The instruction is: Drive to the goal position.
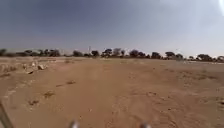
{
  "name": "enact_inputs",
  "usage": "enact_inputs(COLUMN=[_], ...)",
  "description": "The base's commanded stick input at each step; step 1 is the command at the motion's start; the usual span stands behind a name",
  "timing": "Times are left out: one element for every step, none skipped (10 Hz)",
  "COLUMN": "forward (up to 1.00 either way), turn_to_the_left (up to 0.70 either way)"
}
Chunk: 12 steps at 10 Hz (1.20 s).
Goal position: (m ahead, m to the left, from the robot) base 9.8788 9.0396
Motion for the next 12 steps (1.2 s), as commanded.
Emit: enact_inputs(forward=[0.5,0.5,0.5,0.5,0.5,0.5,0.5,0.5,0.5,0.5,0.5,0.5], turn_to_the_left=[0.0,0.0,0.0,0.0,0.0,0.0,0.0,0.0,0.0,0.0,0.0,0.0])
